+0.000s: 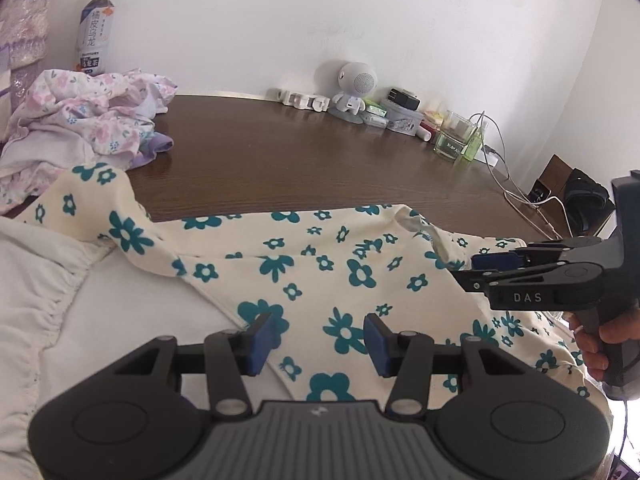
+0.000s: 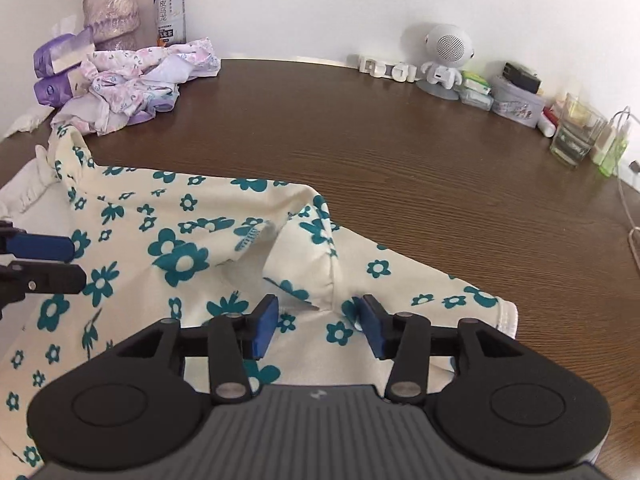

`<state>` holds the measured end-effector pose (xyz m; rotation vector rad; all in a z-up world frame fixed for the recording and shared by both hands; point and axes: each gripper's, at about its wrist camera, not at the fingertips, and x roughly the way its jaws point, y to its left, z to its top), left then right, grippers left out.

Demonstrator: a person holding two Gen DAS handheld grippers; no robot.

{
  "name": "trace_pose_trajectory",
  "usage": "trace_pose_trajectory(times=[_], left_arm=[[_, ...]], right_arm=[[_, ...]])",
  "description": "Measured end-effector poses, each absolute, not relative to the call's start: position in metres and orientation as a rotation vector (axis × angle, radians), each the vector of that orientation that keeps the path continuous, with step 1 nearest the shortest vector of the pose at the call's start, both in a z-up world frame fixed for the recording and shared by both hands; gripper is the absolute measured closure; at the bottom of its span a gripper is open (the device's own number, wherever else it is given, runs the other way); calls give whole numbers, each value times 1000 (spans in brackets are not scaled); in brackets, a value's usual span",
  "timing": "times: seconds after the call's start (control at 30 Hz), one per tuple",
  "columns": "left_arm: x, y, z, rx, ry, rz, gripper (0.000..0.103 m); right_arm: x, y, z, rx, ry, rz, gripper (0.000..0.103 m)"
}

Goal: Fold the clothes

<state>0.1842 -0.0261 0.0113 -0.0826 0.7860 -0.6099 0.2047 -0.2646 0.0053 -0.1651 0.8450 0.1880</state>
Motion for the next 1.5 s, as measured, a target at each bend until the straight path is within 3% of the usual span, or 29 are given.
trace_pose_trajectory(times=[0.2,0.33,0.57,0.87,1.07,1.3,1.5], left_arm=[[195,-19,14,-114,761,-598,58],[201,-12,8,-144,759,-606,58],[197,-7,6,-149,746,-623,59],[197,-5,5,-166,742,-629,58],[197,-2,7,-186,758,-631,58],[169,1,30,-148,735,-737,58],[125,5,34,-65,765,-812,58]], right_arm=[[189,-277,16,-127,813,183,57],[200,-290,11,-55,859,183,58],[237,-298,26,-2,781,145,61],[267,-345,2,214,867,49,62],[233,-368,37,373,791,93,62],[155,-346,55,228,853,161,61],[89,-319,48,88,911,164,55]])
